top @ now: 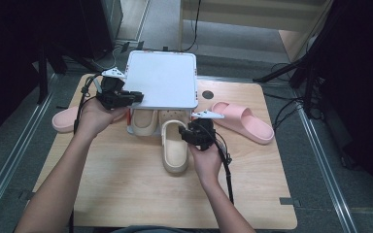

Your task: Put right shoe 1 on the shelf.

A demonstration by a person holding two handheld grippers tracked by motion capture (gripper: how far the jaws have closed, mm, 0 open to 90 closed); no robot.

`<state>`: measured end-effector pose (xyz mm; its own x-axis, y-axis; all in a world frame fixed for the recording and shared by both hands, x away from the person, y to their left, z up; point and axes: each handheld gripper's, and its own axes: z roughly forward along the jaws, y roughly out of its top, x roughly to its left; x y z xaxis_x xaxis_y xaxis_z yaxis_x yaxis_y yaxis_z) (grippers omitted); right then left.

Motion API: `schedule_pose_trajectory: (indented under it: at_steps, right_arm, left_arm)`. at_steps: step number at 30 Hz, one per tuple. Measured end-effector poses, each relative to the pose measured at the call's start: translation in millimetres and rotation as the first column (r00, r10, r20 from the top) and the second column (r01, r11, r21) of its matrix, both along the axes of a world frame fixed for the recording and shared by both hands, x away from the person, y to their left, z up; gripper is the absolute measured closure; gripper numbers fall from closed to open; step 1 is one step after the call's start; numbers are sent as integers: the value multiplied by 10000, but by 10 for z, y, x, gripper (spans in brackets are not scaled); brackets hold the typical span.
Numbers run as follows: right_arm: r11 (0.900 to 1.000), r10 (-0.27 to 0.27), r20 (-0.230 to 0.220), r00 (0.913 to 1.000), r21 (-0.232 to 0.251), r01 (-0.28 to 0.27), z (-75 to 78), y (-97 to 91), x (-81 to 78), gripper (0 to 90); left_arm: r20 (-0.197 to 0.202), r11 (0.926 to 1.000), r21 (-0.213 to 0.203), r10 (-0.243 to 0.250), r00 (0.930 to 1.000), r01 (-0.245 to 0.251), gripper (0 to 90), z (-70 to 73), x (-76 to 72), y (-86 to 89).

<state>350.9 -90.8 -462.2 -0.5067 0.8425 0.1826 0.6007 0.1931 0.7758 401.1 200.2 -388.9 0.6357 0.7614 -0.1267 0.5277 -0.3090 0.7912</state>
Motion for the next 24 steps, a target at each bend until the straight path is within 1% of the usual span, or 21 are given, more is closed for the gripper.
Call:
schedule_pose_trajectory:
  at_steps: [2,4,5,7,8,11,13,16,19,20,22,24]
  right_arm:
    - [9999,148,20,9999,-2,-148,64,-37,-69,577]
    - [9994,339,209,9992,-27,-339,138,-93,-183,578]
    - [9992,412,235,9989,5,-412,158,-110,-225,584]
    - [9976,696,250,9973,18,-696,183,-150,-337,637]
    - [9956,936,190,9954,-4,-936,183,-166,-393,692]
    - [9880,1540,-69,9881,-116,-1540,101,-176,-580,791]
    - [9854,1695,-110,9855,-125,-1696,51,-171,-658,827]
    - [9819,1885,-67,9821,195,-1883,-43,-201,-826,882]
    - [9792,1987,-150,9799,442,-1979,-100,-231,-927,900]
    - [9774,2050,-244,9784,579,-2034,-126,-234,-962,900]
    - [9753,2164,-387,9755,544,-2142,-170,-227,-1005,900]
    - [9732,2281,-656,9714,449,-2255,-239,-210,-1045,900]
  left_arm:
    - [0,10000,-2,5,10000,-5,812,0,0,0]
    - [8,10000,-10,-2,10000,2,812,-1,-1,-2]
    - [15,10000,7,-3,10000,3,812,0,-2,-2]
    - [13,10000,11,14,10000,-14,812,0,-2,-3]
    - [3,10000,9,23,10000,-23,812,0,-3,-4]
    - [12,10000,14,45,10000,-45,814,0,-4,-6]
    - [-4,10000,31,55,10000,-55,814,2,-6,-4]
    - [12,10000,45,46,10000,-47,814,2,-9,-6]
    - [-16,10000,26,33,10000,-33,815,2,-7,-1]
    - [-5,10000,22,20,10000,-20,815,1,-6,0]
    - [-10,10000,13,4,10000,-4,815,1,-5,1]
    - [-2,10000,9,-13,10000,13,816,0,-3,2]
